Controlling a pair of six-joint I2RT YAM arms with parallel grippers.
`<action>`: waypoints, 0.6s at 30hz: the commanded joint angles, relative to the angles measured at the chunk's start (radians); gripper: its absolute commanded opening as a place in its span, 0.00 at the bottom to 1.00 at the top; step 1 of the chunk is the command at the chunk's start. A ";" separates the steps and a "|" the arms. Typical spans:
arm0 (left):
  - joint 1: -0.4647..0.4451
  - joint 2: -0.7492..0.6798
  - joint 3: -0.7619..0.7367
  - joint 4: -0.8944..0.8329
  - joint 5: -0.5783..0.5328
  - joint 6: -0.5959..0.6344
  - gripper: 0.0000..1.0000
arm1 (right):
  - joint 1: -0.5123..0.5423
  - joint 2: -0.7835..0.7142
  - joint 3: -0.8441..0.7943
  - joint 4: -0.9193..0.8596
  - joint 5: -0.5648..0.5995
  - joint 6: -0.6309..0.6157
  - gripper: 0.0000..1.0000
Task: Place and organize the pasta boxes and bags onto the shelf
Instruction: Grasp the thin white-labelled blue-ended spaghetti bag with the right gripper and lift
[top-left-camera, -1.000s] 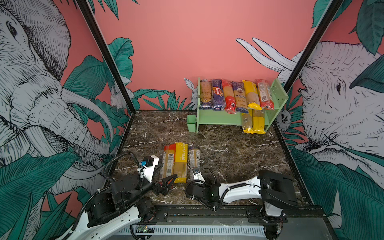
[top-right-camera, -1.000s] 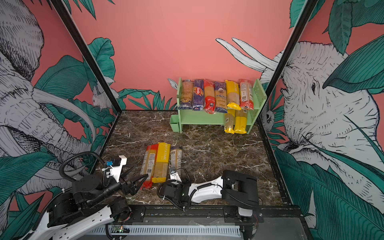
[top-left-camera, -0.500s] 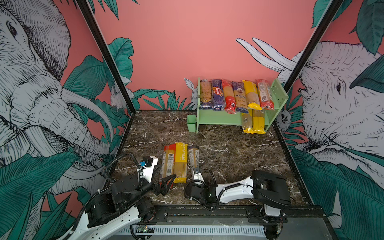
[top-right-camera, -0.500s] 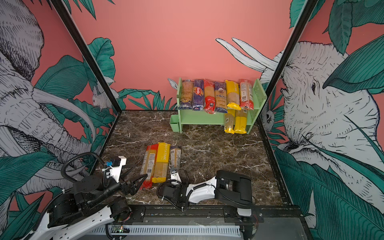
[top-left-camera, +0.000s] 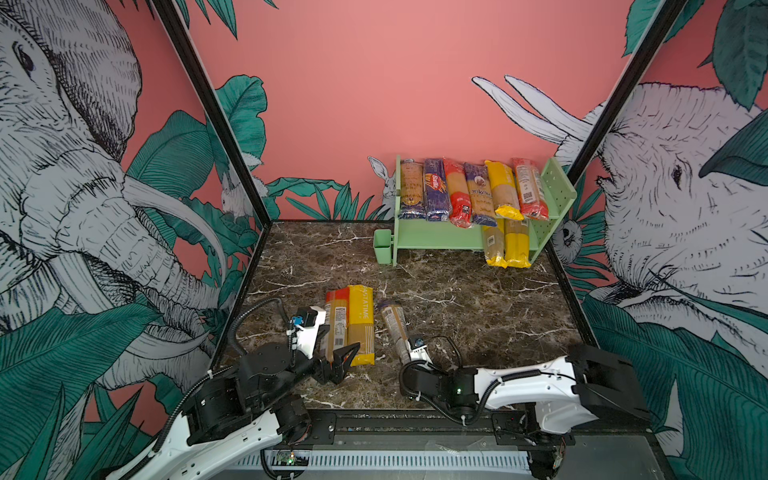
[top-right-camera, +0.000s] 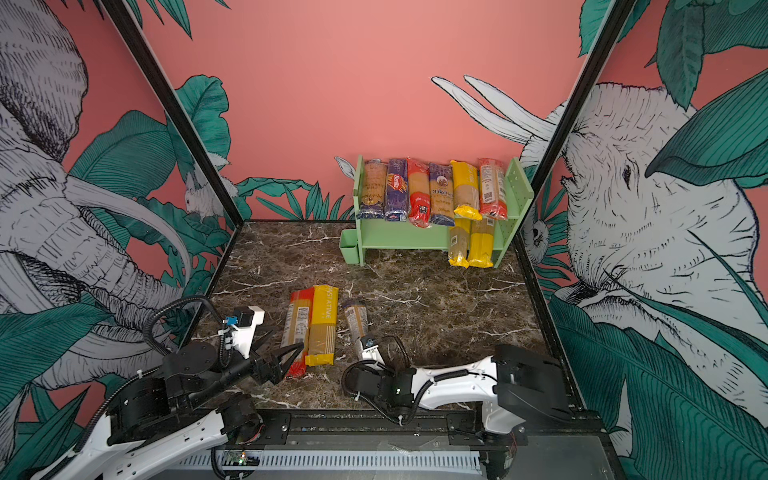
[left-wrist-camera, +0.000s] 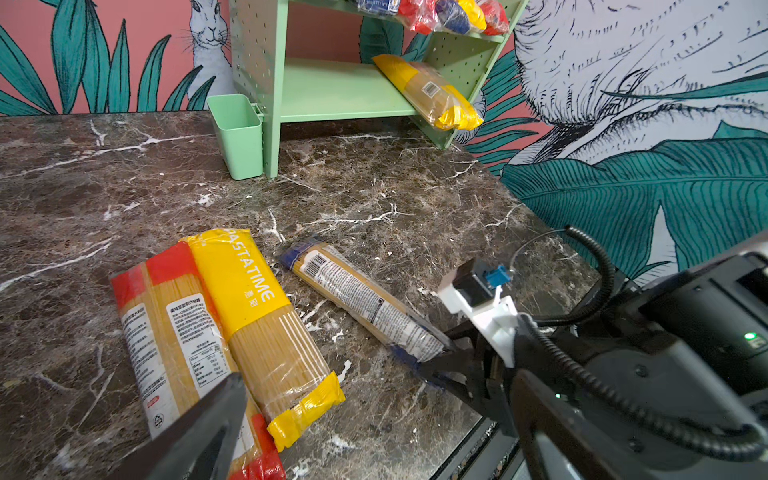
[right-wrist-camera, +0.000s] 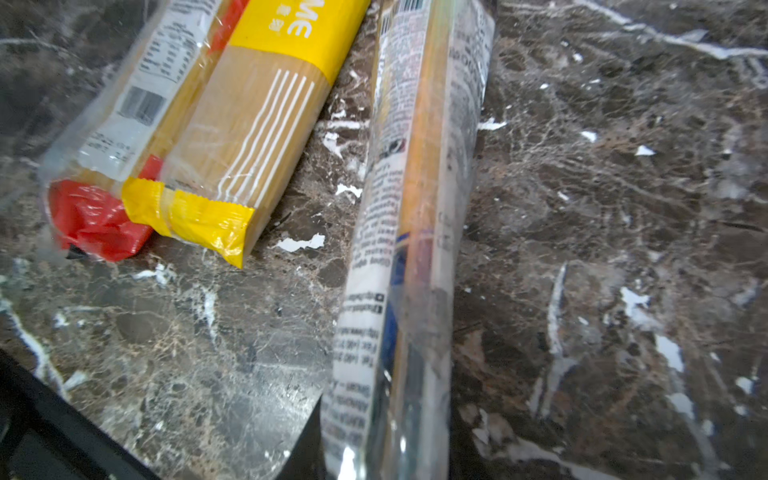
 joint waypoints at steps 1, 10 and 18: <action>0.004 0.055 -0.012 0.082 0.010 0.008 0.99 | 0.007 -0.128 -0.001 0.024 0.103 -0.030 0.00; 0.003 0.191 0.007 0.195 0.021 0.032 0.99 | 0.008 -0.437 -0.026 -0.150 0.209 -0.095 0.00; 0.004 0.297 0.039 0.278 0.033 0.057 0.99 | -0.088 -0.631 0.046 -0.368 0.294 -0.197 0.00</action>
